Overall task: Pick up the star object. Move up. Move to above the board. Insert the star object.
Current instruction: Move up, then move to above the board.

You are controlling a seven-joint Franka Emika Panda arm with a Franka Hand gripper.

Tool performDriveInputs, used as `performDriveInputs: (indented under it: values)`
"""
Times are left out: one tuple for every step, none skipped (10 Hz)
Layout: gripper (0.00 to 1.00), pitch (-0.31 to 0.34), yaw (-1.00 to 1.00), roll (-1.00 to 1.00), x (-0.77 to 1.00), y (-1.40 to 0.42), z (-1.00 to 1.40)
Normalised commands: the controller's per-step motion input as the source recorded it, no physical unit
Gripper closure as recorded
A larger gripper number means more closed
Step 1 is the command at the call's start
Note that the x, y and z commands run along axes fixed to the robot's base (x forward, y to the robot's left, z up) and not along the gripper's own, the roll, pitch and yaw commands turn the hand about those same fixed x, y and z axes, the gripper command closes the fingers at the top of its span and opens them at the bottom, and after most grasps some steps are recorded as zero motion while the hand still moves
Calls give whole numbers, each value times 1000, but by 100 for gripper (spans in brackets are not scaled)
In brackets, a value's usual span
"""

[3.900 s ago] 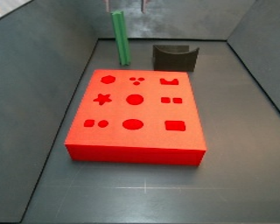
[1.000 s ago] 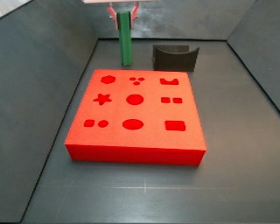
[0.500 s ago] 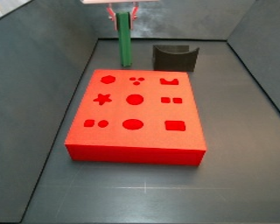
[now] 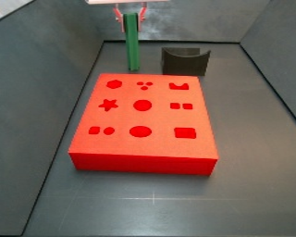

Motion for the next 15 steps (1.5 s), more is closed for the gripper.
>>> performDriveInputs:
  values:
    - [100, 0, 0, 0, 0, 0, 833]
    - [100, 19, 7, -2, -49, -23, 823]
    - [100, 41, 12, -10, -86, -26, 698]
    - [100, 37, 13, -18, -61, -20, 565]
    - [100, 37, 14, -31, -31, -16, 352]
    - [100, 38, 14, -38, -19, -14, 239]
    - [100, -101, -503, 406, -331, 564, 1000]
    - [100, -93, -483, 393, -340, 571, 1000]
    - [100, -79, -331, 289, -313, 441, 1000]
    - [100, -55, -258, 238, -280, 381, 1000]
    - [100, 15, -156, 149, -214, 312, 995]
    - [100, 50, -114, 99, -141, 231, 810]
    - [100, 67, -73, 55, -65, 117, 559]
    - [100, 81, -58, 45, -39, 90, 436]
    - [100, 98, -45, 26, -6, 63, 197]
